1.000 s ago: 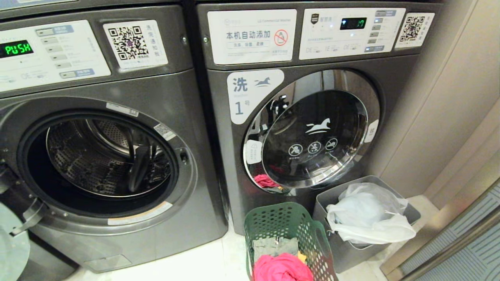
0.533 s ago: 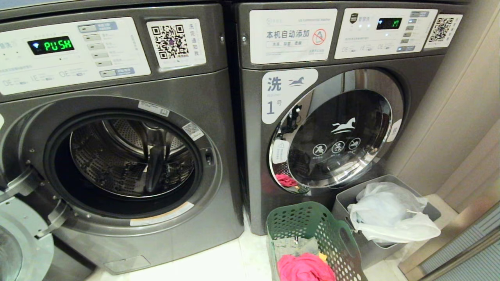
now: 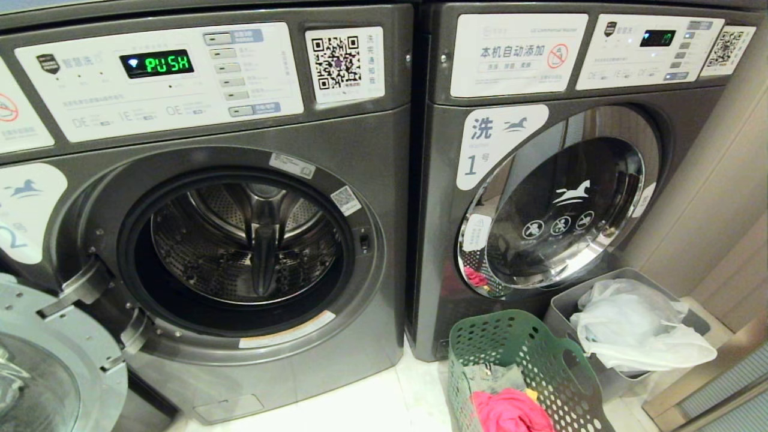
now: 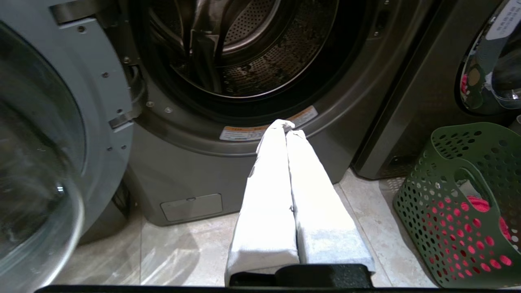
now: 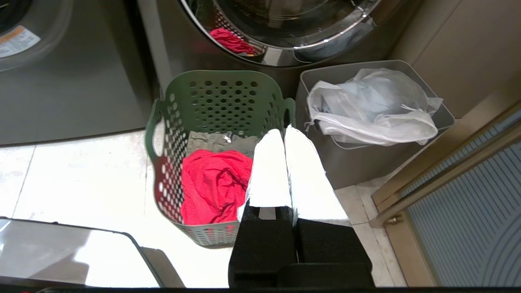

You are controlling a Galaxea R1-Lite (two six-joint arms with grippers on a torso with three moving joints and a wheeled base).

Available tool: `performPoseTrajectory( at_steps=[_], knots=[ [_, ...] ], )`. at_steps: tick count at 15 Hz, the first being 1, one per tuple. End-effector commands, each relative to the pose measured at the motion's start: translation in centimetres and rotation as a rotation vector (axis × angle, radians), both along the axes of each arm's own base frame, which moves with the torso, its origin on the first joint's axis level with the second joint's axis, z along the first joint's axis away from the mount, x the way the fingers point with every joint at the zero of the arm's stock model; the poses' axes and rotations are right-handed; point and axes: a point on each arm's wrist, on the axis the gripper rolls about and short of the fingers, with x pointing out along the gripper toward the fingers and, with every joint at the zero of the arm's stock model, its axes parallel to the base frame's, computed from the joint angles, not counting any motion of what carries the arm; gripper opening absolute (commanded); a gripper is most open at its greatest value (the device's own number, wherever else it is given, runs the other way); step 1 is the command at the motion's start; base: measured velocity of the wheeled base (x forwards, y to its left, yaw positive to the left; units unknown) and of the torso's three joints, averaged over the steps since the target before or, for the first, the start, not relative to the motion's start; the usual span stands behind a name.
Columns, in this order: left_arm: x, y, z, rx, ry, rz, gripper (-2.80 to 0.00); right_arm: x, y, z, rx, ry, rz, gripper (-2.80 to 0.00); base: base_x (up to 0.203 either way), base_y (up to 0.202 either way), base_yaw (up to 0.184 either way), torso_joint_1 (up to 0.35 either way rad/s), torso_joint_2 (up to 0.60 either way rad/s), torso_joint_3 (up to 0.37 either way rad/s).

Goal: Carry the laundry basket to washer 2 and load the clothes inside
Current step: Place the clothes into the washing machine

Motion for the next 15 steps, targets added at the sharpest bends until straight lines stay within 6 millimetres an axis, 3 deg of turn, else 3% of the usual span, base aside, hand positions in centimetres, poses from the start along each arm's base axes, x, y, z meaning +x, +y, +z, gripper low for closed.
performPoseTrajectory(
  at_steps=[1,12,15],
  knots=[
    [0.00,0.00,0.01,-0.001,0.000,0.001,-2.80,0.01,0.00,0.01,-0.001,0.002,0.003,-2.80,0.000,0.136,0.001,0.006,0.01,0.003],
    [0.00,0.00,0.01,-0.001,0.000,0.000,-2.80,0.01,0.01,0.01,-0.004,0.002,0.005,-2.80,0.000,0.007,0.000,0.001,0.00,0.001],
    [0.00,0.00,0.01,-0.001,0.000,0.001,-2.80,0.01,0.01,0.01,-0.004,0.002,0.005,-2.80,0.002,-0.006,0.145,-0.001,0.00,0.003]
  ],
)
